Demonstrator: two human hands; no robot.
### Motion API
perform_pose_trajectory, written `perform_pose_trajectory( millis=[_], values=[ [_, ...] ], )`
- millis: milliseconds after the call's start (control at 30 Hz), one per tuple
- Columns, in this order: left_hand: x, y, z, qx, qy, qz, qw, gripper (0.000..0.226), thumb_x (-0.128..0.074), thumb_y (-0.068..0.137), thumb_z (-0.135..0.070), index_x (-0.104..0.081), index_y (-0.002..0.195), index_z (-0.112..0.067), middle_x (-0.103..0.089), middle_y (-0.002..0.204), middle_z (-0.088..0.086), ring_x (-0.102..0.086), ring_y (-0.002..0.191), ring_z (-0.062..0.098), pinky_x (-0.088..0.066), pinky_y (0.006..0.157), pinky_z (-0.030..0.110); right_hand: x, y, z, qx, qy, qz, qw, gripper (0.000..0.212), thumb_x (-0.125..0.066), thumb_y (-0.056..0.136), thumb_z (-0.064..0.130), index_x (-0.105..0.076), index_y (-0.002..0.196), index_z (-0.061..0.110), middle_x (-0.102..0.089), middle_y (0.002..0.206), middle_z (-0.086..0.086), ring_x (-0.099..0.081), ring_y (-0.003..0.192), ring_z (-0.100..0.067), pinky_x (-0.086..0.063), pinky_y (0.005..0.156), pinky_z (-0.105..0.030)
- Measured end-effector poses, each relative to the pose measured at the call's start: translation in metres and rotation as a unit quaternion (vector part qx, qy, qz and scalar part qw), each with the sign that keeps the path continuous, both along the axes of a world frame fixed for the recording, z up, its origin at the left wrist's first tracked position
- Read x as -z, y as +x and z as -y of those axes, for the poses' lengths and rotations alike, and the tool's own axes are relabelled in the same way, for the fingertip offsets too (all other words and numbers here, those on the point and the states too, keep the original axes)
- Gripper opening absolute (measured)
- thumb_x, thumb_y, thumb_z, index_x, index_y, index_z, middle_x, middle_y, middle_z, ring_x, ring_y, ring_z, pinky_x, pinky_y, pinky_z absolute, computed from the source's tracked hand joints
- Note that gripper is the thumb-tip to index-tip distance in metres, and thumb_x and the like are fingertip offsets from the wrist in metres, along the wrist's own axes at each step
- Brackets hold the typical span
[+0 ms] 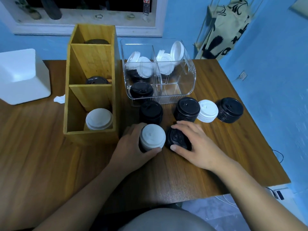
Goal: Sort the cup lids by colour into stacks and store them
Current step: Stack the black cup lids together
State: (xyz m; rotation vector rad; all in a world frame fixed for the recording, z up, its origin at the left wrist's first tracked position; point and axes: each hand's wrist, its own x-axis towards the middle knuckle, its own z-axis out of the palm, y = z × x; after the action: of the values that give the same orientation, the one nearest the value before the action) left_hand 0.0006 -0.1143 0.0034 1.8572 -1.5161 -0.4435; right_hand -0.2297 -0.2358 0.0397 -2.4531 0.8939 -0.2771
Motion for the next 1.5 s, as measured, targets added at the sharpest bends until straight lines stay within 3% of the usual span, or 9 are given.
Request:
perform_pose_trajectory(
  millis=[367,533,667,767,967,1133,1267,1400,1500],
  values=[
    [0.000,0.001,0.000,-0.001,0.001,0.002,1.000,0.084,-0.078,0.071,-0.064,-0.044,0.139,-0.030,-0.051,0.133,-0.014,-0.043,0.120,-0.002,-0.033,0.095,0.011,0.013,0.011,-0.010,0.009,-0.114,-0.063,0.991,0.057,-0.044,0.098,0.059,-0.041,0.150,0.036,-0.037,0.154,0.004,-0.042,0.134,-0.023,-0.047,0.101,-0.048],
    [-0.002,0.000,-0.002,-0.001,0.010,-0.006,1.000,0.086,-0.078,0.069,-0.065,-0.042,0.140,-0.033,-0.050,0.133,-0.016,-0.042,0.121,-0.003,-0.030,0.093,0.005,-0.001,0.007,-0.008,-0.016,-0.090,-0.104,0.990,0.065,-0.029,0.099,0.071,-0.028,0.155,0.040,-0.026,0.162,0.012,-0.029,0.144,-0.015,-0.040,0.110,-0.043],
    [-0.004,0.001,-0.001,0.004,0.004,-0.006,1.000,0.085,-0.076,0.069,-0.067,-0.043,0.140,-0.033,-0.050,0.131,-0.017,-0.046,0.122,0.001,-0.034,0.096,0.008,-0.037,0.029,-0.001,0.009,-0.138,0.028,0.990,0.051,-0.042,0.102,0.057,-0.059,0.136,0.022,-0.058,0.135,0.008,-0.049,0.128,-0.016,-0.044,0.104,-0.037],
    [-0.004,0.000,-0.001,0.003,0.003,-0.004,1.000,0.086,-0.075,0.070,-0.068,-0.043,0.140,-0.031,-0.051,0.132,-0.016,-0.046,0.123,0.001,-0.034,0.098,0.011,-0.061,0.075,0.022,-0.012,-0.167,0.098,0.981,0.030,-0.055,0.101,0.034,-0.066,0.122,0.016,-0.066,0.116,0.004,-0.057,0.112,-0.020,-0.046,0.097,-0.033],
    [-0.007,0.000,-0.001,0.002,0.008,-0.018,1.000,0.084,-0.079,0.070,-0.064,-0.042,0.138,-0.034,-0.048,0.129,-0.020,-0.043,0.121,-0.003,-0.035,0.097,0.009,-0.082,0.185,0.081,-0.033,-0.092,-0.096,0.991,0.042,-0.062,0.094,0.031,-0.057,0.134,0.018,-0.060,0.127,-0.008,-0.057,0.117,-0.029,-0.047,0.094,-0.038],
    [-0.007,0.001,-0.002,0.010,0.012,-0.022,1.000,0.084,-0.077,0.071,-0.066,-0.038,0.140,-0.038,-0.043,0.130,-0.023,-0.040,0.123,-0.004,-0.038,0.097,0.010,-0.078,0.232,0.103,-0.067,-0.041,-0.271,0.959,0.060,-0.066,0.086,0.014,-0.048,0.143,0.018,-0.059,0.131,-0.012,-0.060,0.117,-0.032,-0.047,0.082,-0.033],
    [-0.006,0.002,-0.001,0.010,0.015,-0.029,0.999,0.084,-0.076,0.072,-0.067,-0.036,0.141,-0.039,-0.041,0.131,-0.024,-0.038,0.125,-0.002,-0.038,0.098,0.011,-0.072,0.240,0.109,-0.063,-0.042,-0.298,0.951,0.076,-0.073,0.084,0.018,-0.039,0.152,0.023,-0.058,0.138,-0.011,-0.059,0.121,-0.033,-0.049,0.087,-0.033],
    [-0.004,0.002,-0.001,0.008,0.010,-0.026,1.000,0.083,-0.076,0.071,-0.067,-0.037,0.139,-0.038,-0.041,0.130,-0.024,-0.039,0.126,0.000,-0.040,0.099,0.015,-0.078,0.234,0.100,-0.047,-0.163,-0.286,0.943,0.061,-0.075,0.076,0.044,-0.054,0.128,0.020,-0.065,0.115,-0.012,-0.058,0.107,-0.038,-0.054,0.089,-0.043],
    [-0.003,0.003,-0.001,0.003,0.003,-0.025,1.000,0.082,-0.076,0.070,-0.066,-0.040,0.138,-0.037,-0.044,0.129,-0.023,-0.040,0.125,0.001,-0.043,0.100,0.021,-0.098,0.221,0.085,-0.034,-0.212,-0.255,0.943,0.065,-0.072,0.079,0.052,-0.052,0.128,0.016,-0.058,0.120,-0.013,-0.049,0.116,-0.040,-0.047,0.093,-0.045]
  ],
)
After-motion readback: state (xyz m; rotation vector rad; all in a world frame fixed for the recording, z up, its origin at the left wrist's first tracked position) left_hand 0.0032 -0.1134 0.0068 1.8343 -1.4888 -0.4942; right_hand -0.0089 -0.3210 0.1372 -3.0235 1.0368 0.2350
